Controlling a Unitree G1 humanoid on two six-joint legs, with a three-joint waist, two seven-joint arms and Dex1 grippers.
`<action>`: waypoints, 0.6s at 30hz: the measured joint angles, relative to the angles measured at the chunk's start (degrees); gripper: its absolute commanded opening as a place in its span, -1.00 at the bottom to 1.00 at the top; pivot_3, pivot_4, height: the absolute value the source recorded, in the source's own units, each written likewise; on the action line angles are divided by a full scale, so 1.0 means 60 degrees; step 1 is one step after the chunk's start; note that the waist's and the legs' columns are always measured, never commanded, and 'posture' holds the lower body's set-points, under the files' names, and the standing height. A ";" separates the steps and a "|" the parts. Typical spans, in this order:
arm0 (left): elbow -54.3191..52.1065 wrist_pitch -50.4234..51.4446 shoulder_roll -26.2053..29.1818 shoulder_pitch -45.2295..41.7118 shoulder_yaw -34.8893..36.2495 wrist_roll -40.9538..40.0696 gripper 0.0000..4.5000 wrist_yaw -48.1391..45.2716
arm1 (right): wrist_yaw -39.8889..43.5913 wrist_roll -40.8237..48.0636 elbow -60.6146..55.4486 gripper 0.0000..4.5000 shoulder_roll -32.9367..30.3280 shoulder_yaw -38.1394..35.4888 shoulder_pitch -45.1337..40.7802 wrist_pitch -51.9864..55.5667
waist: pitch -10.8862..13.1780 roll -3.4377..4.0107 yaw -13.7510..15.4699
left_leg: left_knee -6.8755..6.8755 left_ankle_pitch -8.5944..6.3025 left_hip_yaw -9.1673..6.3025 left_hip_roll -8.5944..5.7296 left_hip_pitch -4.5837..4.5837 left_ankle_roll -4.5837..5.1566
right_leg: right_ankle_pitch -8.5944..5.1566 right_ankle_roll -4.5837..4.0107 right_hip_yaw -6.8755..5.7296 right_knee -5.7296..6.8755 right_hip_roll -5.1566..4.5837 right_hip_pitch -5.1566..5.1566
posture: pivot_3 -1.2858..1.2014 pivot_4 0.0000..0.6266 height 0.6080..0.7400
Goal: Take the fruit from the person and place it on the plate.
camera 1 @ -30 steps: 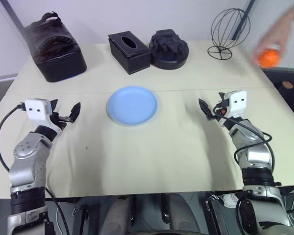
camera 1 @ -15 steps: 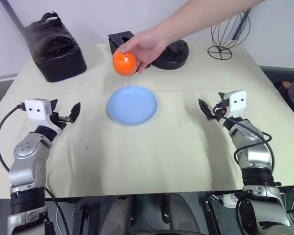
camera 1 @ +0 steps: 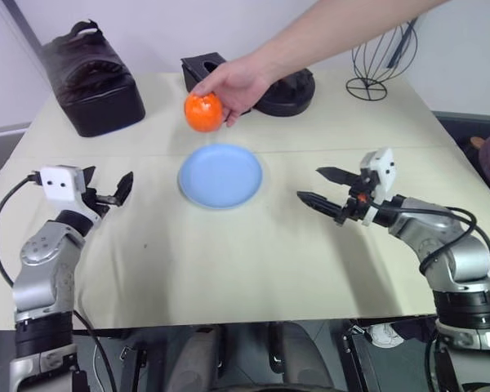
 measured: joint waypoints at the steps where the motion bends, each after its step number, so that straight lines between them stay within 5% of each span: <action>1: 0.0009 -0.0001 0.0156 0.0000 -0.0041 -0.0027 1.00 -0.0245 | -0.0068 -0.0005 -0.0001 0.98 0.0055 0.0004 -0.0035 0.0021 | 0.0000 0.0000 0.0004 | 0.0000 0.0000 0.0000 0.0000 -0.0003 0.0000 | 0.0001 0.0001 0.0000 -0.0001 0.0000 -0.0002 | 0.03 -0.52 1.00; 9: -0.1248 0.0985 0.0927 -0.1235 -0.0854 -0.0939 1.00 -0.1925 | -0.0266 -0.0334 0.0056 0.98 0.0172 0.0152 -0.0165 -0.0178 | 0.0000 0.0000 0.0167 | 0.0007 0.0000 0.0004 -0.0005 -0.0007 0.0000 | -0.0011 -0.0019 -0.0002 -0.0011 -0.0009 0.0002 | 0.03 -0.52 1.00; 18: 0.0397 0.0616 -0.0083 -0.3010 -0.1953 -0.0594 1.00 -0.2309 | -0.0493 -0.0746 0.0308 0.98 0.0495 0.0237 -0.0225 -0.0572 | 0.0001 -0.0001 0.0204 | 0.0008 0.0001 0.0003 -0.0005 -0.0007 0.0002 | 0.0005 0.0008 -0.0005 -0.0007 0.0005 0.0001 | 0.03 -0.52 1.00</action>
